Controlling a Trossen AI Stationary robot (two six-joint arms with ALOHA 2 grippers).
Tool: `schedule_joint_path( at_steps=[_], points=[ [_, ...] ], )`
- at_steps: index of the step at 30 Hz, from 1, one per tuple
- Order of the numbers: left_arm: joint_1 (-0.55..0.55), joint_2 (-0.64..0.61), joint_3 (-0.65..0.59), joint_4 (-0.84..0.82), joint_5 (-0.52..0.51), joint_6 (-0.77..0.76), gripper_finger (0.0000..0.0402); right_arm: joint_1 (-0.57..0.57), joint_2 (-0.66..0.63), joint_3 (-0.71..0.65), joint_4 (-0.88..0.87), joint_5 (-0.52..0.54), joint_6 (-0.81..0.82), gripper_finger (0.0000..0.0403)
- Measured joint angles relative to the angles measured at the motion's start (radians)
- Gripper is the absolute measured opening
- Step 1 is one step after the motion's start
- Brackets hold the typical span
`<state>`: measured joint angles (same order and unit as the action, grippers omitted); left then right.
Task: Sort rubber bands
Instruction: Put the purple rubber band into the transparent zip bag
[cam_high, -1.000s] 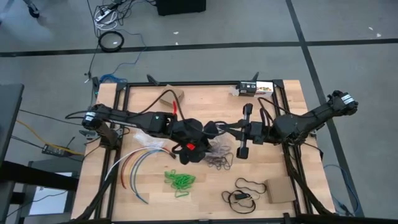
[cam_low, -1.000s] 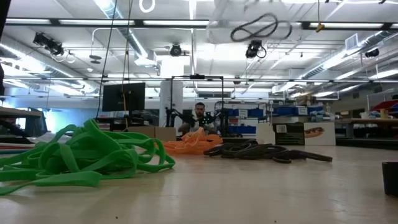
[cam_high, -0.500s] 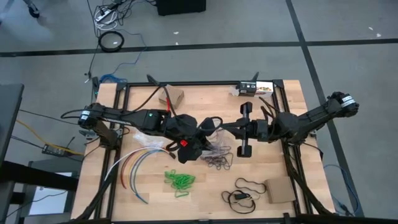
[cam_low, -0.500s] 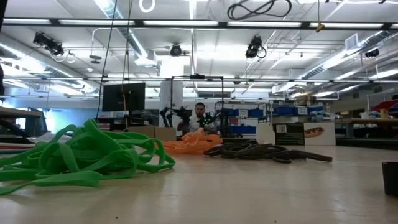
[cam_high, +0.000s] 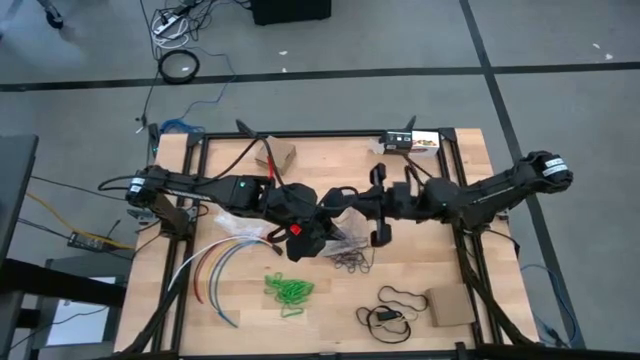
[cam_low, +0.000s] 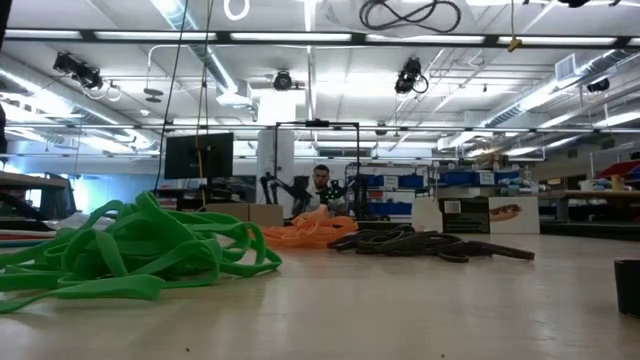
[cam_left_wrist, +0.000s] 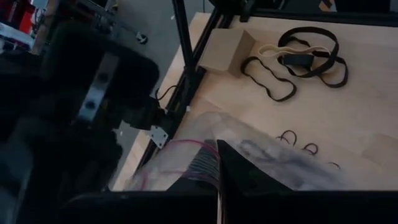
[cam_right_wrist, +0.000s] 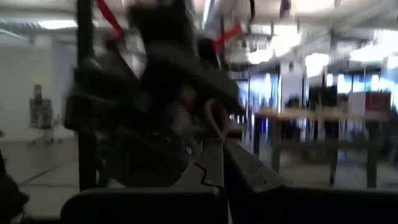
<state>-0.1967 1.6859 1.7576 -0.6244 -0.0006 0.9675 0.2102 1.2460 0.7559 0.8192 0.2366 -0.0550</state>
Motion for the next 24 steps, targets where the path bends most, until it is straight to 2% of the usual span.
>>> schedule_joint_path(
  at_steps=[4, 10, 16, 24],
  points=[
    [0.000, 0.000, 0.000, -0.022, 0.000, -0.002, 0.0000, -0.037, -0.011, 0.068, -0.242, -0.041, 0.095, 0.0000],
    [0.000, 0.000, 0.000, -0.044, 0.001, -0.003, 0.0000, -0.065, -0.012, 0.164, -0.434, -0.164, 0.157, 0.0001],
    [0.000, 0.000, 0.000, -0.060, 0.001, -0.003, 0.0000, -0.090, -0.003, 0.283, -0.782, -0.280, 0.209, 0.0001],
    [0.002, 0.000, 0.000, -0.080, 0.042, -0.008, 0.0000, -0.115, 0.006, 0.378, -0.982, -0.461, 0.212, 0.0005]
  ],
)
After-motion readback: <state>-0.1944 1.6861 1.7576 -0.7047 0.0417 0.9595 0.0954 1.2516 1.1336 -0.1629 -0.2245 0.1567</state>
